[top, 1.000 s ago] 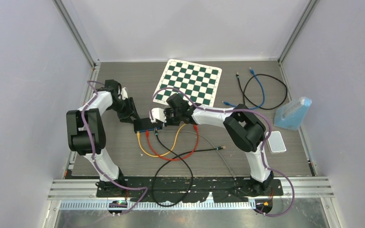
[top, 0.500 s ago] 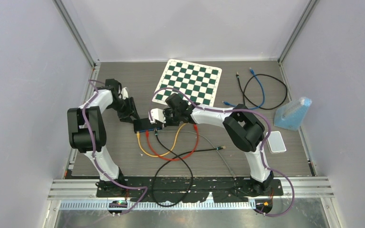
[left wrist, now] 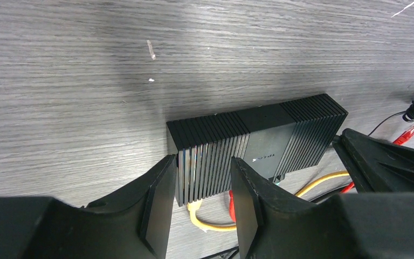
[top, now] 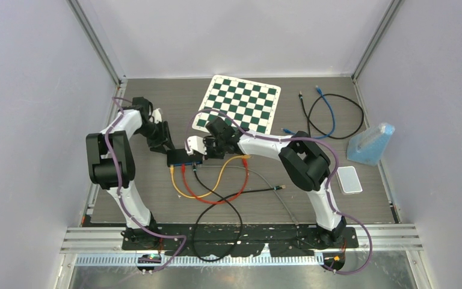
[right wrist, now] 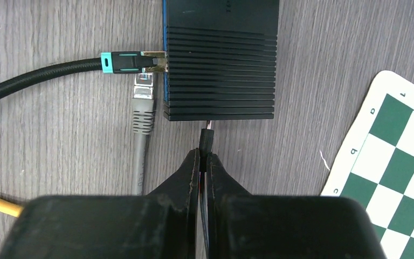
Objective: Insert the plug into the switch port
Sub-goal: Move the switch port to the center of the board.
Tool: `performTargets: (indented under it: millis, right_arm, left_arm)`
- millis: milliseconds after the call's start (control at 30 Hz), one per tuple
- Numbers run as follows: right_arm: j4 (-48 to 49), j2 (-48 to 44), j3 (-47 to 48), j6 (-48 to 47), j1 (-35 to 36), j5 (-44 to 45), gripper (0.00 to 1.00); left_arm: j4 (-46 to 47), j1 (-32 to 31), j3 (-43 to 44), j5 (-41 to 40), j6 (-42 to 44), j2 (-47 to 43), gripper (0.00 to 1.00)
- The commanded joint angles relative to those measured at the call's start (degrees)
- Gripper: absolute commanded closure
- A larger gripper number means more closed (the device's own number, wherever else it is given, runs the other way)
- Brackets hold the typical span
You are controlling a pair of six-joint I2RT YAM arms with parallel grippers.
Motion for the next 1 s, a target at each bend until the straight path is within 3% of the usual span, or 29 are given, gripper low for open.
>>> performTargets:
  millis: [0, 600, 967]
  right_arm:
    - [2.1, 0.7, 4.0, 1.0, 1.9, -1.7, 0.95]
    - [-3.2, 5.6, 12.9, 4.6, 3.4, 0.0, 0.95]
    - [-4.5, 8.1, 17.0, 6.1, 5.0, 2.6, 0.95]
  left_arm:
    - [-2.1, -0.1, 1.5, 2.0, 0.9, 0.0, 0.57]
    - [-4.1, -0.1, 5.2, 3.2, 6.3, 2.9, 0.57]
    - [-4.7, -0.1, 3.2, 7.4, 5.5, 3.1, 0.57]
